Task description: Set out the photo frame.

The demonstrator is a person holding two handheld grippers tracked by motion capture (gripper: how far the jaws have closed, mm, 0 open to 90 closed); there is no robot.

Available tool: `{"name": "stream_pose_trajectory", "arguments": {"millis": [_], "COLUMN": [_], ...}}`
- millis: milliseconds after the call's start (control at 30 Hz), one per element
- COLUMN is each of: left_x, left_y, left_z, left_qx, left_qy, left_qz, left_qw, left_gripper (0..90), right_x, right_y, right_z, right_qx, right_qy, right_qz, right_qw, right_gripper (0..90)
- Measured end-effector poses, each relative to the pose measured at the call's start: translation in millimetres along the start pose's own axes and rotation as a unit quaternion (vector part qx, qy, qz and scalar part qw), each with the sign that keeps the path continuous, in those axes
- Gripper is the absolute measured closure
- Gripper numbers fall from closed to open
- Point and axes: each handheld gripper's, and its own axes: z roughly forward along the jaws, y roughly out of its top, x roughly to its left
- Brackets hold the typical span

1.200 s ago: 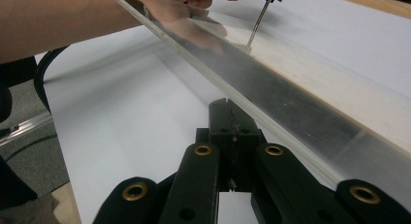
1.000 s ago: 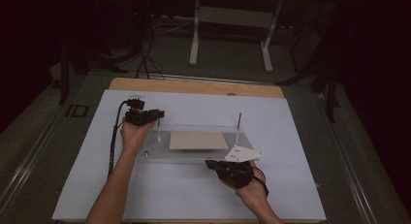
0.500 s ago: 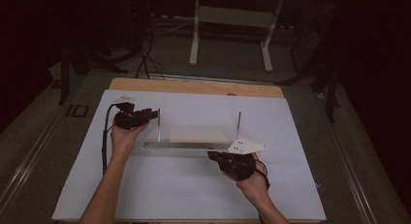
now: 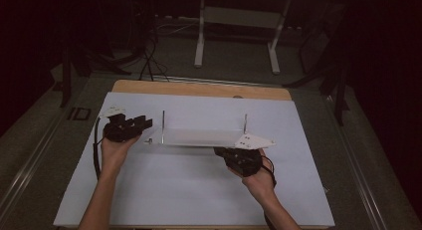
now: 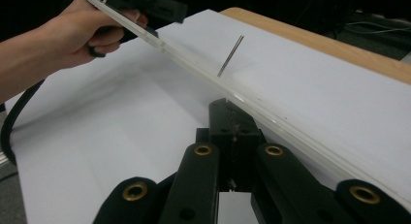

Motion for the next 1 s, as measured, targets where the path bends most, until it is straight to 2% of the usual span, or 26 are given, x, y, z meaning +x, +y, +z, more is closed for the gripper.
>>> {"name": "stream_pose_trajectory", "arguments": {"millis": [200,367,533,733,833,1000], "left_x": [-2.9,-2.4,-2.5,-8.9,-10.7,-16.0], "left_y": [-6.4,-10.2,-15.2,-15.0,-14.9,-13.4], "left_z": [-4.0,-5.8,-8.6,-7.4,-4.3,1.3], "left_qx": [0.014,0.018,0.015,0.016,0.014,0.008], "left_qy": [0.003,0.001,-0.006,-0.019,-0.029,-0.026], "left_qz": [0.025,0.030,0.046,0.085,0.092,0.106], "left_qw": [0.9996,0.9994,0.9988,0.9961,0.9953,0.9940], "left_gripper": [55.5,55.0,53.6,51.8,51.4,47.6], "right_x": [-3.7,-5.9,-7.2,-8.4,-9.2,-11.0], "right_y": [10.4,17.8,24.4,30.7,33.0,35.3], "right_z": [1.7,3.7,6.0,9.2,10.0,10.8], "right_qx": [-0.006,-0.011,-0.018,-0.021,-0.023,-0.024], "right_qy": [-0.012,-0.014,-0.016,-0.017,-0.018,-0.019], "right_qz": [-0.004,-0.007,-0.005,-0.006,-0.006,-0.006], "right_qw": [0.9999,0.9998,0.9997,0.9996,0.9996,0.9995], "right_gripper": [90.0,90.0,90.0,90.0,90.0,90.0]}}
